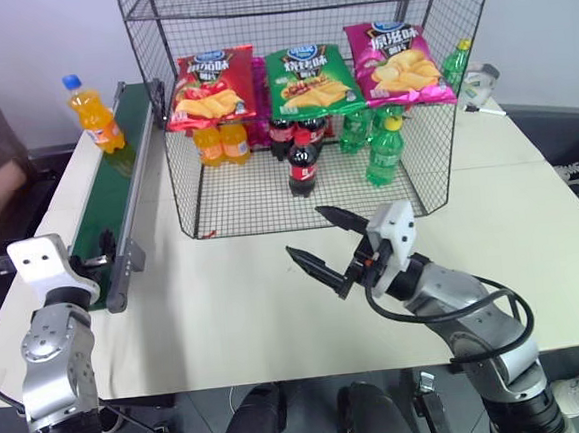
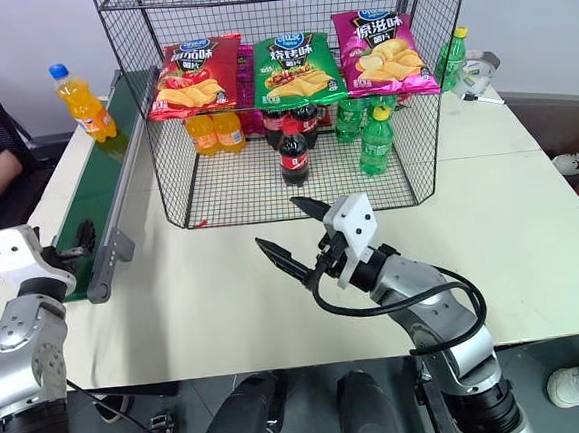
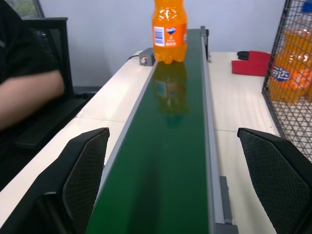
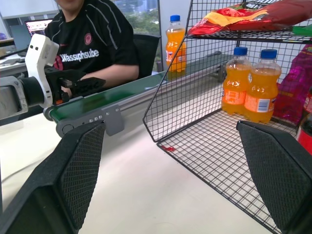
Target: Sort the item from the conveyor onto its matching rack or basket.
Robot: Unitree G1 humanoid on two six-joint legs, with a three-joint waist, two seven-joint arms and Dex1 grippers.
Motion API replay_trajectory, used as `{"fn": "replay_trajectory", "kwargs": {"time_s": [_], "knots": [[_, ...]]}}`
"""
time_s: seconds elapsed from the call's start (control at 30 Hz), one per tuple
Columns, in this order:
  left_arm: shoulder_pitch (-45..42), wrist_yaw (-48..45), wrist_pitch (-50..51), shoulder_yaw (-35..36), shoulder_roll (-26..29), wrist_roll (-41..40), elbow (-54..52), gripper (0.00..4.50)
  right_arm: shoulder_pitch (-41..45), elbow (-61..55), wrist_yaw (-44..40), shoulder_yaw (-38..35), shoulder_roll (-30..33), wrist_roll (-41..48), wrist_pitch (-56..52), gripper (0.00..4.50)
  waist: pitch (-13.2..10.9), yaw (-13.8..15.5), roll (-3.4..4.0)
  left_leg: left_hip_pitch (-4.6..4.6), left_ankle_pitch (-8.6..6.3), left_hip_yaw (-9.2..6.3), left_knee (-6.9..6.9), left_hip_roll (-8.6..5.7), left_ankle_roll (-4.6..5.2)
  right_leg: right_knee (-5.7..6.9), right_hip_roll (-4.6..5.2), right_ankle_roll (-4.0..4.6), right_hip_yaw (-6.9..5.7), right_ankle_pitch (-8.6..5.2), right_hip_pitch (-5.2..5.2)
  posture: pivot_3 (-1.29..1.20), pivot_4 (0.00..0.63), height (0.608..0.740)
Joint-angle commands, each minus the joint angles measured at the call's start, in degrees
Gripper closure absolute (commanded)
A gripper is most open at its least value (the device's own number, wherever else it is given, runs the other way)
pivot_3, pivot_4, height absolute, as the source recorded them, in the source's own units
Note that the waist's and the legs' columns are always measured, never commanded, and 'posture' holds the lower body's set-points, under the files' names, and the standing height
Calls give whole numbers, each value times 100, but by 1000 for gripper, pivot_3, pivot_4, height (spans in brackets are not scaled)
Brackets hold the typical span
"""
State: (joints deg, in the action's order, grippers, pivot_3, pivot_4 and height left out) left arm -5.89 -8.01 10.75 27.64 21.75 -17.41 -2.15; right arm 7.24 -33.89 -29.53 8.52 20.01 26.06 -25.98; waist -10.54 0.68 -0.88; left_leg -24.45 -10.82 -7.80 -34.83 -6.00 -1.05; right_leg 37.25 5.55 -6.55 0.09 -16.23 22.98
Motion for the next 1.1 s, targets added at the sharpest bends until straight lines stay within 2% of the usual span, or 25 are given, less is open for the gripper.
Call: {"fn": "replay_trajectory", "kwargs": {"time_s": [0.03, 0.47, 0.6, 1.1], "knots": [[-133, 129, -136, 36, 47, 99, -4, 91, 68, -226, 20, 2, -71, 70, 54, 0, 0, 3, 0, 0, 0, 0, 0, 0, 0, 0, 0, 0, -1, 0, 0, 0, 150, 740], [-201, 648, 135, 68, -25, 237, 101, 91, 136, -418, 178, 4, -84, 121, -134, 0, 1, 1, -1, 0, 0, 0, -2, 0, 0, 1, 0, -2, -3, 1, -1, 0, 150, 740], [-81, 296, 94, 34, 49, 121, 112, 91, 144, -415, 168, 31, -94, 128, -152, 0, 1, -1, -1, 0, 0, 0, -2, 0, 0, 1, -1, -2, -6, 1, -1, 0, 150, 740], [-35, 268, -557, 345, 188, 192, 250, 91, 76, -290, 79, 51, -117, 46, -32, 0, 1, 0, -1, 0, 0, 0, -2, 0, 0, 1, 0, -2, -6, 1, -1, 0, 150, 740]]}}
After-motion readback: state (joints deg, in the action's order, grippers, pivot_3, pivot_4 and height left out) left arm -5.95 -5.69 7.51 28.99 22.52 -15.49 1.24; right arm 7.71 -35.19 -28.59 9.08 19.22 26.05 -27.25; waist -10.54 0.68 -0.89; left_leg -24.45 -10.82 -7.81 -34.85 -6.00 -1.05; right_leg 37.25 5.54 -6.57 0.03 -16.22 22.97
